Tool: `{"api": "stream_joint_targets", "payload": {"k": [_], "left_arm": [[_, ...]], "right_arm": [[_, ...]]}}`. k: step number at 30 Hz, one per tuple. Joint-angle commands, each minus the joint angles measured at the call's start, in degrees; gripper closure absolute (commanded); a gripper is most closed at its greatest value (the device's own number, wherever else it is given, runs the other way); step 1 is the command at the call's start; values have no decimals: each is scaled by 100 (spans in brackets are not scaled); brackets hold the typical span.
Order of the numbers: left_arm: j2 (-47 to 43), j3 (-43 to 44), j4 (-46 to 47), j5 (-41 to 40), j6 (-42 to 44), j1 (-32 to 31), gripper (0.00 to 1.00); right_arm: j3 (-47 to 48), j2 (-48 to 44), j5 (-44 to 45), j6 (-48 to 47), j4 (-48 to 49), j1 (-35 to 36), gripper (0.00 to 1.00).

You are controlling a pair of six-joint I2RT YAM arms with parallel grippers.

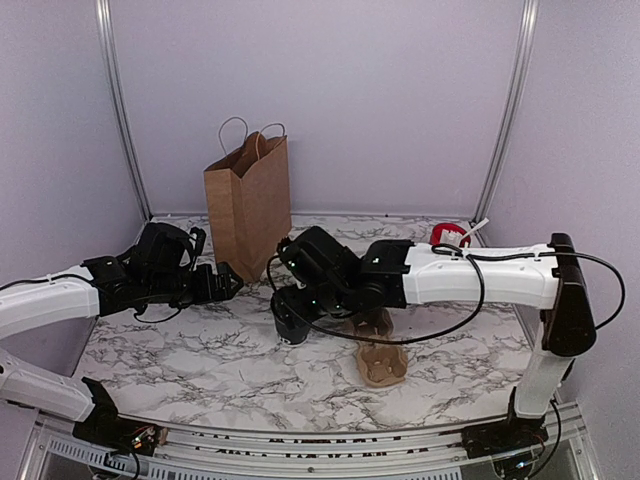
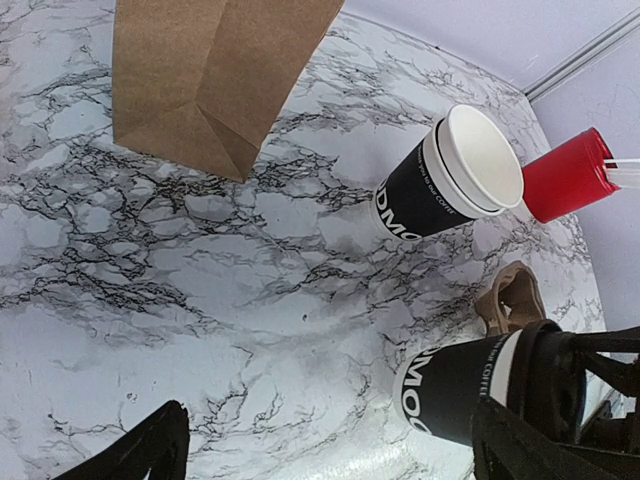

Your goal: Pack the takeout coffee

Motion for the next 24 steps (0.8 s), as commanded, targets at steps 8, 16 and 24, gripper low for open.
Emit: {"api": "stream_joint_targets", "payload": {"k": [8, 16, 24], "left_arm": [[26, 31, 97, 84, 27, 26, 1], [158, 157, 104, 143, 64, 28, 1], [400, 337, 109, 214, 111, 26, 1]], "right_arm": [[-1087, -1776, 380, 479, -91, -492, 27], [-2613, -3389, 720, 761, -558, -1581, 27], [-3856, -4391, 736, 677, -649, -3186, 27]]}}
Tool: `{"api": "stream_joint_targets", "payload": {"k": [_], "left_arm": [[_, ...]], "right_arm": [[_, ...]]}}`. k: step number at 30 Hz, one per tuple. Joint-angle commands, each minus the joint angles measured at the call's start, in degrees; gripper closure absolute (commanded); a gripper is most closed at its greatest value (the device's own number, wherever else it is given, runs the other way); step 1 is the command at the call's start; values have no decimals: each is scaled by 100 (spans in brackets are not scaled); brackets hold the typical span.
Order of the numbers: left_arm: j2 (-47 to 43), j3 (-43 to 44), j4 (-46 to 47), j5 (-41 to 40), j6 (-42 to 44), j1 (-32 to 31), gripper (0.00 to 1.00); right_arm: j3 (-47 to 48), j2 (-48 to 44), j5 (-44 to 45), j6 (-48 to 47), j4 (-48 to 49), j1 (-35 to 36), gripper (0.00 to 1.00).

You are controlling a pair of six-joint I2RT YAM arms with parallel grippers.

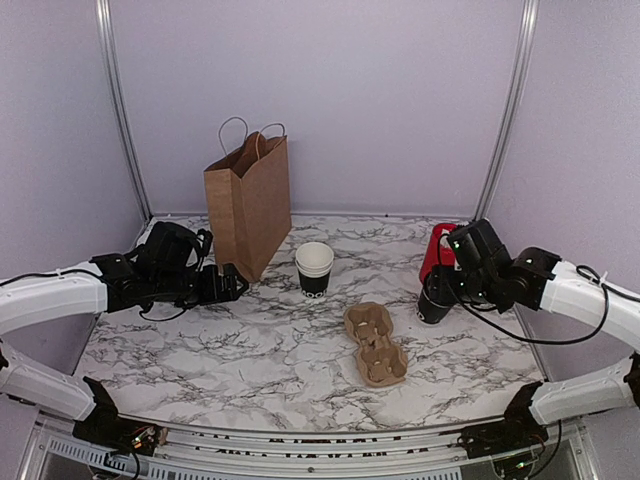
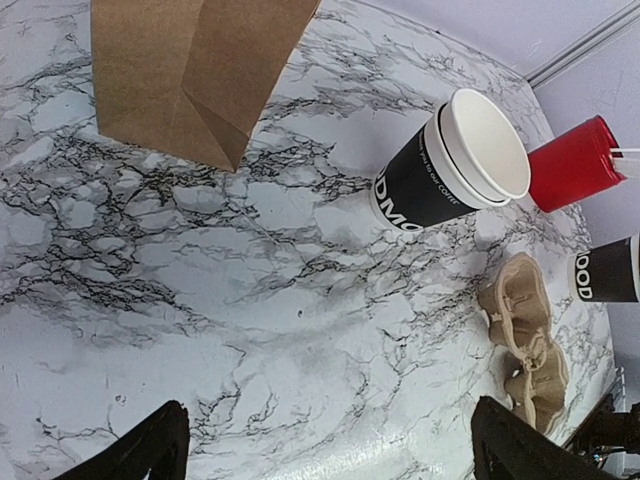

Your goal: Pack the takeout coffee

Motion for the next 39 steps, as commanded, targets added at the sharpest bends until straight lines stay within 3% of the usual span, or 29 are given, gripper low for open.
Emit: {"api": "stream_joint_targets", "payload": {"k": [1, 6, 10, 14, 27, 39], "left_arm": [[121, 251, 68, 75, 80, 26, 1], [160, 280, 73, 71, 90, 26, 1], [193, 297, 72, 87, 85, 27, 1], [194, 307, 66, 67, 87, 30, 1], [209, 298, 93, 91, 67, 30, 1], [175, 250, 120, 90, 65, 26, 1]], "right_arm": [[-464, -369, 5, -2, -71, -827, 27], [-942, -589, -404, -182, 217, -1706, 27], [-1092, -616, -521, -297, 327, -1973, 27], [-1137, -598, -562, -289, 323, -1976, 26], [-856, -697, -446, -307, -76, -1977, 5], [-585, -726, -499, -399, -163, -1972, 2]]}}
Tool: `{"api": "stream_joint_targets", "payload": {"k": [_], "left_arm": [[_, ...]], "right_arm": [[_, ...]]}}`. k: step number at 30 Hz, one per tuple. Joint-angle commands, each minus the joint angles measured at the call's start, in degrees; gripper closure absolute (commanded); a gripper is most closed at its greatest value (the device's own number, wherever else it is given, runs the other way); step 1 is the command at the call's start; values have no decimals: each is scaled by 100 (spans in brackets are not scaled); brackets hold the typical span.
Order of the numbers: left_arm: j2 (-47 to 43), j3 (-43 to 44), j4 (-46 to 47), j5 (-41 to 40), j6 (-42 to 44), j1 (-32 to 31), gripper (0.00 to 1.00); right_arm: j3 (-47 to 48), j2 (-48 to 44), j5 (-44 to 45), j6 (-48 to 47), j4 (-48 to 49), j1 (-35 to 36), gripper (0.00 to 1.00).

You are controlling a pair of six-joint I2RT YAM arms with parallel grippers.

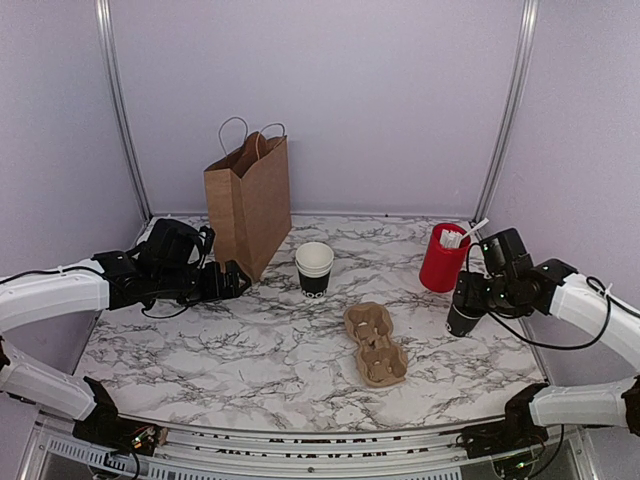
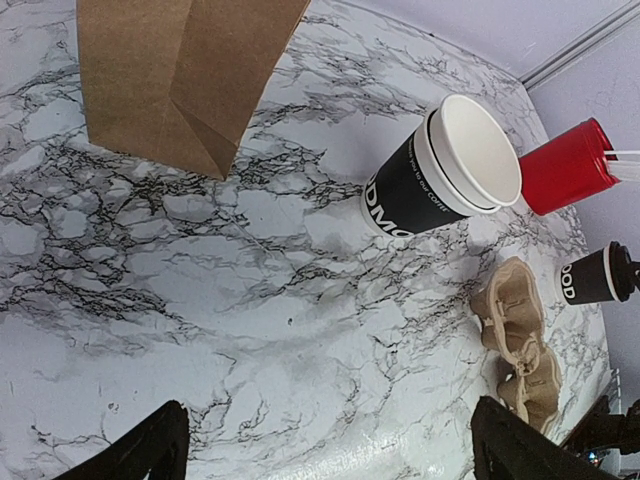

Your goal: Pack the takeout coffee

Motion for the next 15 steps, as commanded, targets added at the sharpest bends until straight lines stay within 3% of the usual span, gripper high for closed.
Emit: {"api": "stream_joint_targets", "payload": {"k": [1, 8, 15], "left_arm": [[22, 94, 87, 37, 67, 26, 1], [-9, 79, 87, -19, 59, 27, 1], [-140, 196, 65, -108, 68, 30, 1]], "right_arm": [[391, -108, 18, -80, -109, -46, 2], [776, -253, 4, -348, -220, 48, 2], [1338, -25, 311, -319, -418, 860, 3]]}}
